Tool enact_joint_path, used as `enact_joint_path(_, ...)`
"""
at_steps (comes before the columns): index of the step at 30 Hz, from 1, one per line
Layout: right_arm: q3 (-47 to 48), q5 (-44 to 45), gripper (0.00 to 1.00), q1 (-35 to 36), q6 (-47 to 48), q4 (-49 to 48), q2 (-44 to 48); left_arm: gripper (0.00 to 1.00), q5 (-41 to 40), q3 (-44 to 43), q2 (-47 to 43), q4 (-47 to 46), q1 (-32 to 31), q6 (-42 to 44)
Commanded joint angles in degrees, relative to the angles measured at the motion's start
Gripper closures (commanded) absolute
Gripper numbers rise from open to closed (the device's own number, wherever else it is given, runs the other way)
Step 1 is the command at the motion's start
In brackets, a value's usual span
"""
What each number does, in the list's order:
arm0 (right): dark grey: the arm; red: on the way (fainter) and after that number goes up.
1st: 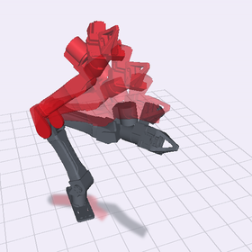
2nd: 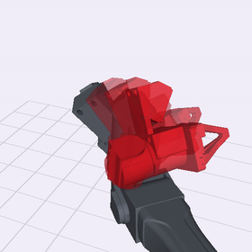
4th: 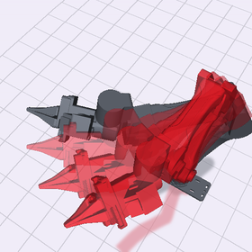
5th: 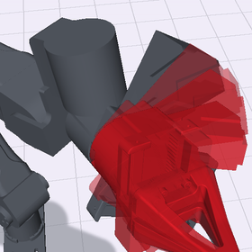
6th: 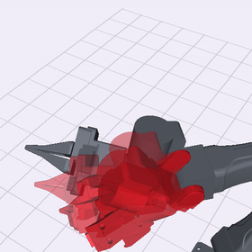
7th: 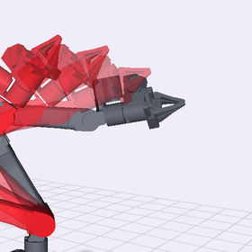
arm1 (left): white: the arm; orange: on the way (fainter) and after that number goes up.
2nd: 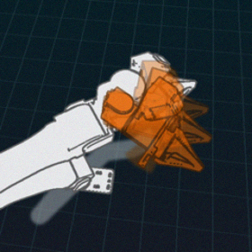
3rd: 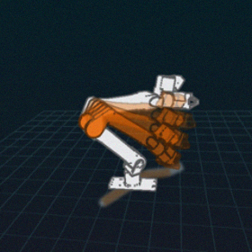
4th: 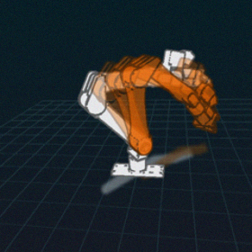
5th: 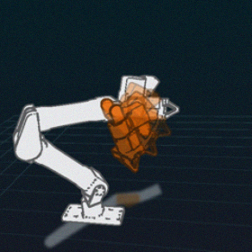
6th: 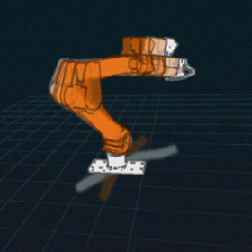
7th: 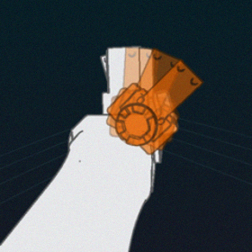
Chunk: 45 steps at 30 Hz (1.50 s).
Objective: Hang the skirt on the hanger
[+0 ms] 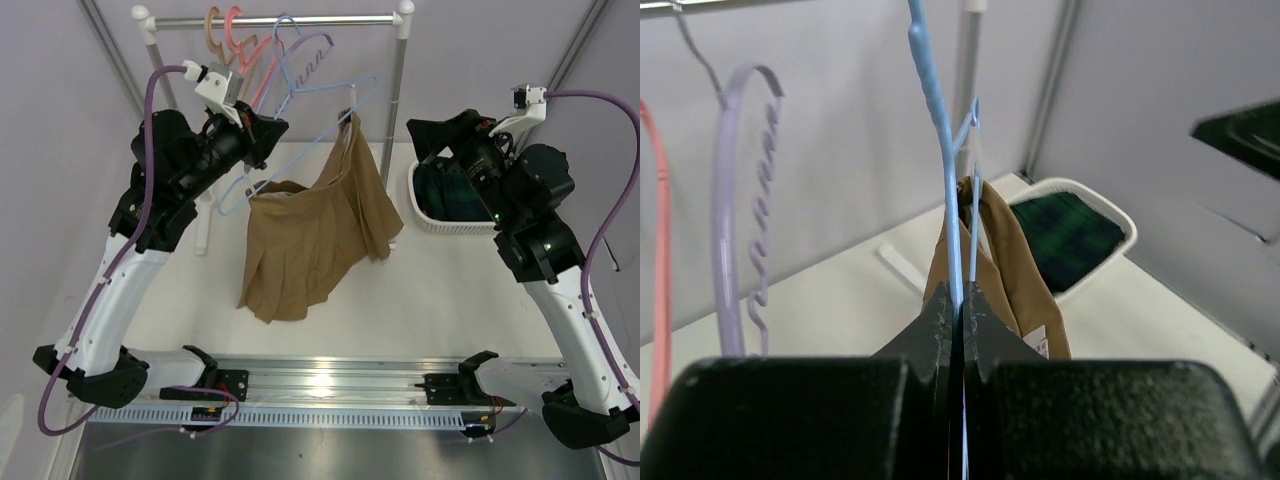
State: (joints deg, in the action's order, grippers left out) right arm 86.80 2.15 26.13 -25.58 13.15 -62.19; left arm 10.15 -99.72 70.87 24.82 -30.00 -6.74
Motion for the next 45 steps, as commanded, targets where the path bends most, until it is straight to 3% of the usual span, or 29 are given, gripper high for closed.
enact_joint_path(1, 2.3, 1.8, 0.17, -0.1, 1.2, 1.5, 1.6, 1.00, -7.8, -5.9, 1.5, -11.7, -0.4, -2.4)
enact_joint_path(5, 2.3, 1.8, 0.17, -0.1, 1.3, 2.4, 1.9, 1.00, -9.7, -10.3, 5.5, -13.2, -1.8, -1.9)
enact_joint_path(16, 2.1, 0.8, 0.17, -0.1, 0.7, 3.7, 2.3, 1.00, -28.2, -16.5, 16.2, -21.5, -8.1, 2.1)
enact_joint_path(23, 2.1, 0.7, 0.17, 0.0, 0.3, 5.0, 2.8, 1.00, -31.1, -28.9, 28.0, -22.8, -9.6, 5.9)
enact_joint_path(28, 2.1, 0.6, 0.17, 0.1, 0.5, 5.7, 3.2, 1.00, -31.6, -38.8, 36.2, -18.5, -9.8, 5.1)
enact_joint_path(41, -1.5, -0.2, 0.17, 0.1, 0.4, 4.3, 4.4, 1.00, -31.2, -35.7, 41.1, -18.2, -10.4, 3.8)
enact_joint_path(45, -2.4, 0.2, 0.17, 0.1, 0.4, 4.2, 4.7, 1.00, -31.8, -30.5, 39.7, -18.9, -11.0, 3.3)
